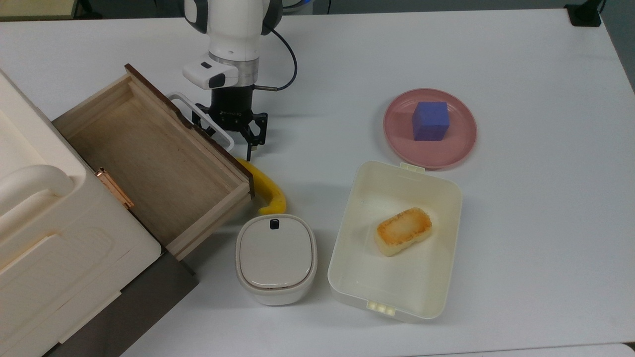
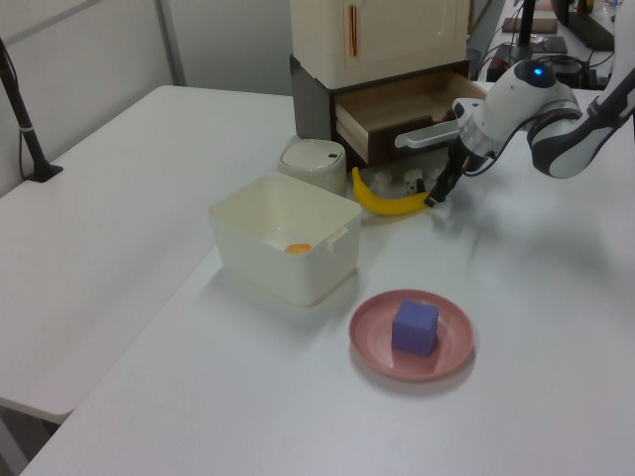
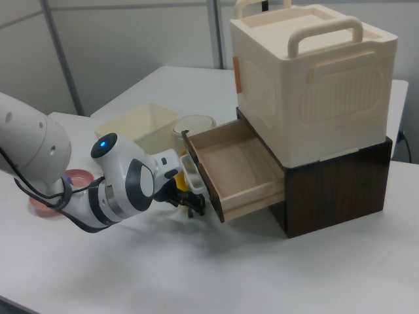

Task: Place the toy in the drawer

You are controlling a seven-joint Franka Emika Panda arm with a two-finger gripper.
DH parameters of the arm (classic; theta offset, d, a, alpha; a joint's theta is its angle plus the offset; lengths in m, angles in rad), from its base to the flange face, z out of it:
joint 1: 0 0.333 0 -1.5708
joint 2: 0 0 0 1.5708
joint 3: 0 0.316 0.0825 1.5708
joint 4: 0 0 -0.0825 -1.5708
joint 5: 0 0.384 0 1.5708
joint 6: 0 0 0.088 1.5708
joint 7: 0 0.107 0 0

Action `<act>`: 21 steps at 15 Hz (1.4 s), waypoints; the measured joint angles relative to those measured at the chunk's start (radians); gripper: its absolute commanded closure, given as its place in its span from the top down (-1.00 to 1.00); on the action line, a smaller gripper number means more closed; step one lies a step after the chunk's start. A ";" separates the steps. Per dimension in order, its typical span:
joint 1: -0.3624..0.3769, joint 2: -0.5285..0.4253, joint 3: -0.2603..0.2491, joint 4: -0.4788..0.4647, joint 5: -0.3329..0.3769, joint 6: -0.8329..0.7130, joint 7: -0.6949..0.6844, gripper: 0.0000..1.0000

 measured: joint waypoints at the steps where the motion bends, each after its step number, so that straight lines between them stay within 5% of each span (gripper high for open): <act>1: 0.004 0.005 0.000 0.000 0.000 0.000 0.000 0.60; 8: 0.009 0.020 0.001 0.002 -0.001 0.000 0.000 0.41; 14: 0.032 0.019 0.004 0.007 -0.001 0.001 0.000 -0.40; 19: 0.031 0.020 0.004 0.008 -0.001 0.001 0.000 -0.93; 21: 0.031 0.020 0.004 0.008 -0.001 0.001 0.000 -1.00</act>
